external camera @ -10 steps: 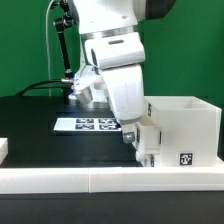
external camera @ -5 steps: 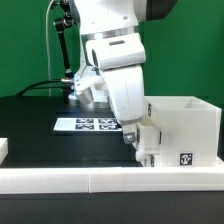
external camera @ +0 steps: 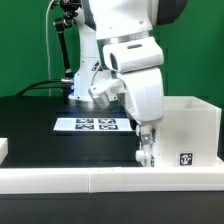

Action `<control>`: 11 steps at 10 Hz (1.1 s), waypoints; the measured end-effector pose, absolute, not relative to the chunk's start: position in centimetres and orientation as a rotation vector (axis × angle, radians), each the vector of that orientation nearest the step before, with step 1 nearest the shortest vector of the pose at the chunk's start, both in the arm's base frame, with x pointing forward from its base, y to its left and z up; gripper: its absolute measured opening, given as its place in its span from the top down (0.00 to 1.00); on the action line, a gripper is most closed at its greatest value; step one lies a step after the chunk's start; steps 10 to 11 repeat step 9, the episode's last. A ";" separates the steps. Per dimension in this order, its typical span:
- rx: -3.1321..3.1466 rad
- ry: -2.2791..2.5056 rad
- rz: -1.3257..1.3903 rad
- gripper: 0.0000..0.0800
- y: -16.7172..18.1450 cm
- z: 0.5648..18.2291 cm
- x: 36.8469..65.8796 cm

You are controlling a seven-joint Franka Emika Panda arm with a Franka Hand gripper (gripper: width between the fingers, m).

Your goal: Assemble drawer

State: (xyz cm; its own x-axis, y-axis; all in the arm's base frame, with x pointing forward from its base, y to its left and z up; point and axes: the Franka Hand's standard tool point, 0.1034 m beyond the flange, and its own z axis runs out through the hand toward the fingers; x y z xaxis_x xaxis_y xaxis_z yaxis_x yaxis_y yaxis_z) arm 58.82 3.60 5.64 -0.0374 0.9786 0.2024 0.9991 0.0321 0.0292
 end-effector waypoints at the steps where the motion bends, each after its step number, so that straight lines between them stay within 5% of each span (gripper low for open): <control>1: -2.105 -2.162 -0.266 0.19 3.5 5.5 59.0; 6: -2.095 -2.162 -0.213 0.19 -1.6 6.0 59.3; 11: -2.093 -2.160 -0.212 0.19 -1.3 5.8 59.2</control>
Offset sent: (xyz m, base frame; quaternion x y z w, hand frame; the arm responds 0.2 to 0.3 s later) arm 0.0063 -0.0483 0.0050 0.0246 -0.0141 -0.0435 0.9987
